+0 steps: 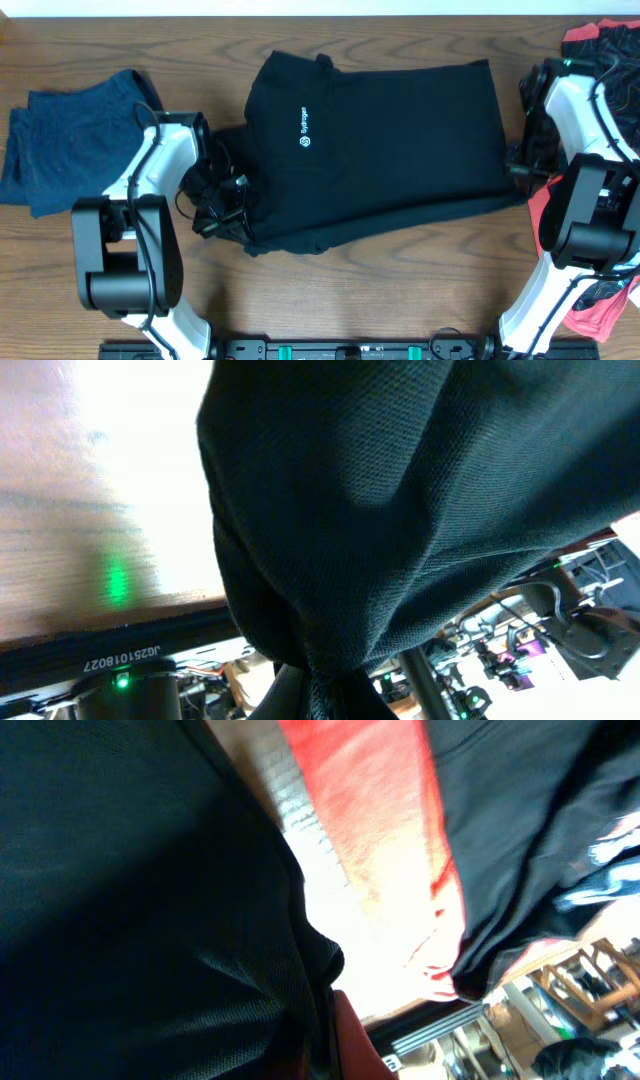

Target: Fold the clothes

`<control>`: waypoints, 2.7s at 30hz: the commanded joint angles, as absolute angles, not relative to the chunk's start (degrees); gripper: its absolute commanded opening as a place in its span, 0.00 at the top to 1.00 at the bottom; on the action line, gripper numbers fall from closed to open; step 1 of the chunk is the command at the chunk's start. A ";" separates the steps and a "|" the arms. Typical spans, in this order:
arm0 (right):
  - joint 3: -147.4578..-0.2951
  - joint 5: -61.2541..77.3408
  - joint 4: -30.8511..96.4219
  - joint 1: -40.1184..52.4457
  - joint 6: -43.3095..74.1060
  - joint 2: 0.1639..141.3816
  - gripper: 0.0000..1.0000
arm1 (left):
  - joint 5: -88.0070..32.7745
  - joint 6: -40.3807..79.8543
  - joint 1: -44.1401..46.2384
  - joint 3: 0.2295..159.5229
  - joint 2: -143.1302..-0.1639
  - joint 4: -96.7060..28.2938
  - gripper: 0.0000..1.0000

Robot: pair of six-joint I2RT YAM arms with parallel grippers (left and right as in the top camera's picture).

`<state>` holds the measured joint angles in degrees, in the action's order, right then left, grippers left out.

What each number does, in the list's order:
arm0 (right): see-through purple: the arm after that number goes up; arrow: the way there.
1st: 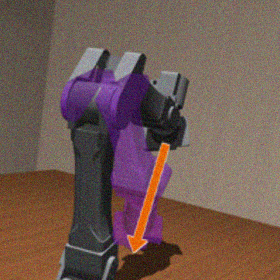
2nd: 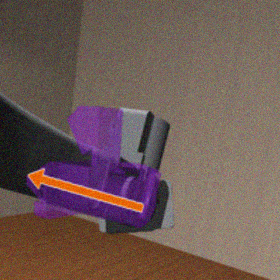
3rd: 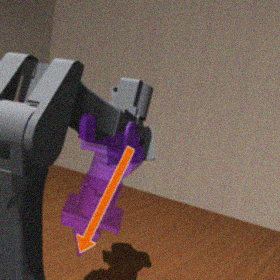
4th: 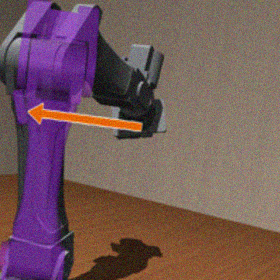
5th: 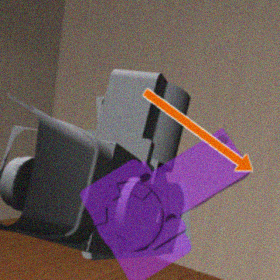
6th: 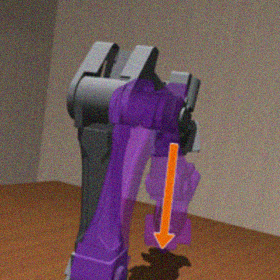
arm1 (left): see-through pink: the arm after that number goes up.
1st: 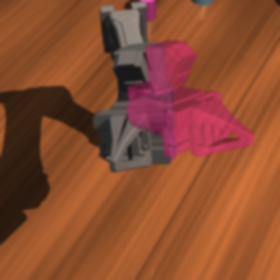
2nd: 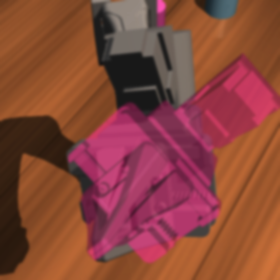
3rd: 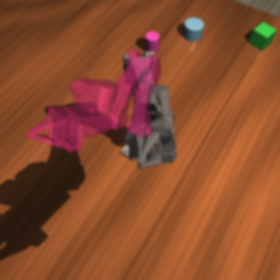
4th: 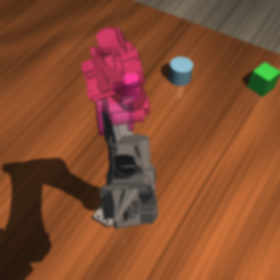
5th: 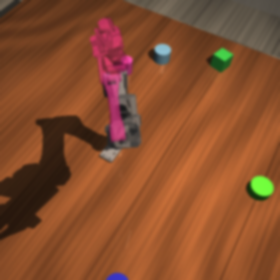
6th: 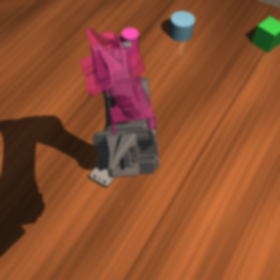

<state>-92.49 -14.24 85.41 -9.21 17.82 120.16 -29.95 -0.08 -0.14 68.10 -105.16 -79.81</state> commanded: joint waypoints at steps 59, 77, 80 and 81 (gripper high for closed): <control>-62.85 -4.43 39.22 -7.20 17.10 96.71 0.99 | -23.29 13.65 -0.34 59.44 -94.19 -34.96 0.94; -58.96 0.19 27.29 -7.05 18.44 96.71 0.95 | -23.31 13.65 -0.34 59.44 -99.09 -30.76 0.94; -58.96 0.27 26.11 -7.05 18.41 96.71 0.96 | -23.31 13.65 -0.34 59.44 -99.09 -30.50 0.94; -58.96 0.27 25.58 -7.05 18.41 96.71 0.95 | -23.31 13.65 -0.34 59.44 -99.09 -30.28 0.94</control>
<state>-59.27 0.05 26.44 -7.49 17.56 96.38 -23.79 13.54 -0.14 59.51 -98.85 -30.89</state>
